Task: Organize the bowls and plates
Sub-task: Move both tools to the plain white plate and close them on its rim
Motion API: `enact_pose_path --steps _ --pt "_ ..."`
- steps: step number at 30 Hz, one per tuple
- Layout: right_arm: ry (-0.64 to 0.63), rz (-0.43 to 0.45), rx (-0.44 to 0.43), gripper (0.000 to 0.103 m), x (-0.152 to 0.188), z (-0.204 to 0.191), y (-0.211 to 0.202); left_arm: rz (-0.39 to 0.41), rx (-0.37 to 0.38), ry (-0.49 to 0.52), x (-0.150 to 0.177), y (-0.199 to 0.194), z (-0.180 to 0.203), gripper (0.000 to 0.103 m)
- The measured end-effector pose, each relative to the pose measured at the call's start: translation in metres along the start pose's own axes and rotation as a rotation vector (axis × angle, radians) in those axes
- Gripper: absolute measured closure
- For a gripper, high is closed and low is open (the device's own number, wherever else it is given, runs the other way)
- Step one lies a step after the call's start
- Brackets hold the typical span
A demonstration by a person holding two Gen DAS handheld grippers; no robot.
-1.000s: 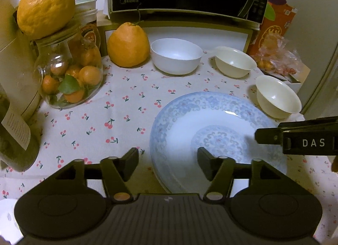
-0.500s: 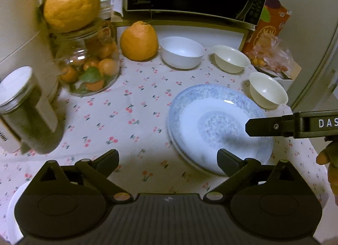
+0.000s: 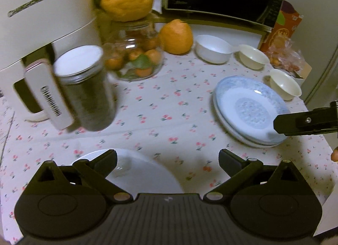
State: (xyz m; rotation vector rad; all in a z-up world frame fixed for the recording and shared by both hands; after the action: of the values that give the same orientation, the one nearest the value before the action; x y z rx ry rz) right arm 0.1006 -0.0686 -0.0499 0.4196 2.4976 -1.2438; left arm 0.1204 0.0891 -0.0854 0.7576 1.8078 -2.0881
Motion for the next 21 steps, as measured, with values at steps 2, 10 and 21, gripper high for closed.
enact_pose_path --steps 2,10,21 --pt "-0.011 -0.001 0.000 0.008 0.003 -0.006 0.003 0.003 -0.006 -0.001 0.003 -0.004 -0.008 0.001" --pt "-0.065 -0.035 -0.027 0.007 0.027 -0.033 0.025 0.000 -0.037 -0.008 0.022 -0.011 -0.046 0.001" --pt "-0.158 -0.115 -0.082 0.007 0.070 -0.074 0.061 -0.016 -0.004 -0.038 0.059 -0.024 -0.094 0.002"
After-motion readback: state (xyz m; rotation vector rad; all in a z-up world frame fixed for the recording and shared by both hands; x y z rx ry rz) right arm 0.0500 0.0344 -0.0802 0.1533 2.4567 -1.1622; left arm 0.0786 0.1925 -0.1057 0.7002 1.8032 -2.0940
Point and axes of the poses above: each gripper's, at about its wrist camera, not at the fingertips, and y roughly the way its jaws point, z to its right, x to its underside, the point moved 10 cm from there along y, roughly the way its jaws point, and after that the axes turned 5 degrees about -z, right-handed, at the moved point
